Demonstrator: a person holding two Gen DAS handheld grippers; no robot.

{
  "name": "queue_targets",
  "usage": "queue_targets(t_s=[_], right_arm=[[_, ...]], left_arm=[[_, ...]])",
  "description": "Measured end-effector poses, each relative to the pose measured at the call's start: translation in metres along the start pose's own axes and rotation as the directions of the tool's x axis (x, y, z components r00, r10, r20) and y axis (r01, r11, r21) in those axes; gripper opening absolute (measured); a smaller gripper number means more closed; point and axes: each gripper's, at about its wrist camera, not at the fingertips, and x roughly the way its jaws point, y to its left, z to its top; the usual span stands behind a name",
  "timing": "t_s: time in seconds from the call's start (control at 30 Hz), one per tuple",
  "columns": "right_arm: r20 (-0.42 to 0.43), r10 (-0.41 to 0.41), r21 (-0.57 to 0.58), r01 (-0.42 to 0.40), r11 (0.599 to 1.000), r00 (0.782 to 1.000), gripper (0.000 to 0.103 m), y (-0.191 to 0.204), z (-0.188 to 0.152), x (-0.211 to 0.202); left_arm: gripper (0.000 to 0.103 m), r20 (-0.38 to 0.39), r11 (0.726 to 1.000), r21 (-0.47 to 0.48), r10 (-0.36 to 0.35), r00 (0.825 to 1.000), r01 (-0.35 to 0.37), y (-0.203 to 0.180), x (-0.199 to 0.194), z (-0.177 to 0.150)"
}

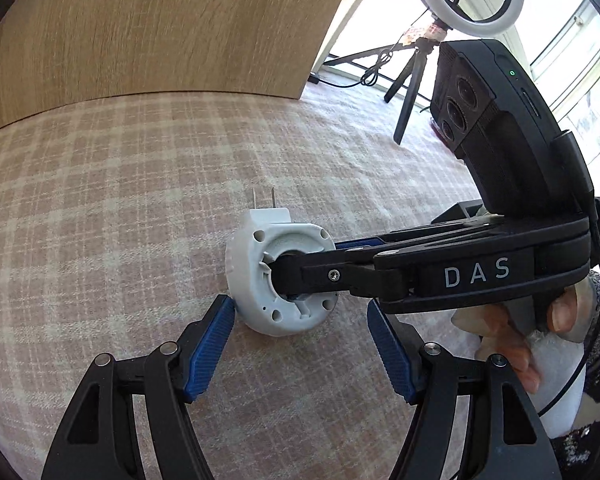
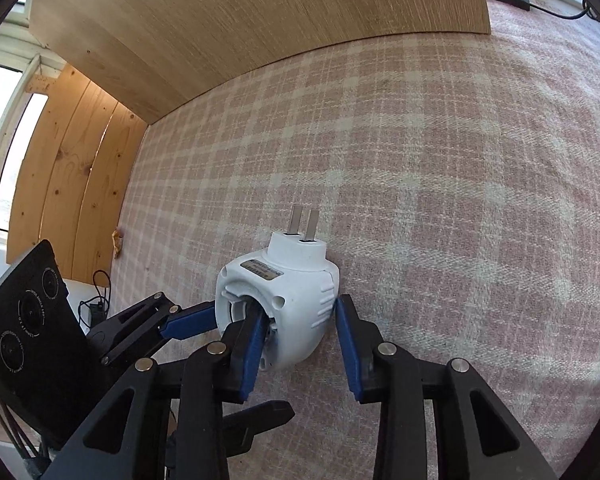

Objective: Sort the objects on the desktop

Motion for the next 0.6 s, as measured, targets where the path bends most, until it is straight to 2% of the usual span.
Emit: queue_targets(t_s=[0.27, 0.43, 0.6], right_arm=[[0.045, 0.023, -0.003, -0.022, 1.000, 0.999, 0.029, 0.002, -0.016, -0.031], [0.098, 0.044, 0.021, -0.046, 0.999, 0.994, 0.029, 0.003, -0.043, -0.071], [0.162, 0.054, 0.055, -0.063, 0.996, 0.985, 0.029, -0.005, -0.083, -0.116]], left_arm=[[0.072, 0.043, 0.998, 0.065, 0.015, 0.999, -0.018, -0.042, -0.025, -0.004], [0.072, 0.057, 0.990, 0.138, 0.005, 0.998, -0.013, -0.091, -0.045, -0.013], [0.072, 0.035, 0.972, 0.235, 0.002, 0.999, -0.010, -0.150, -0.053, -0.025]])
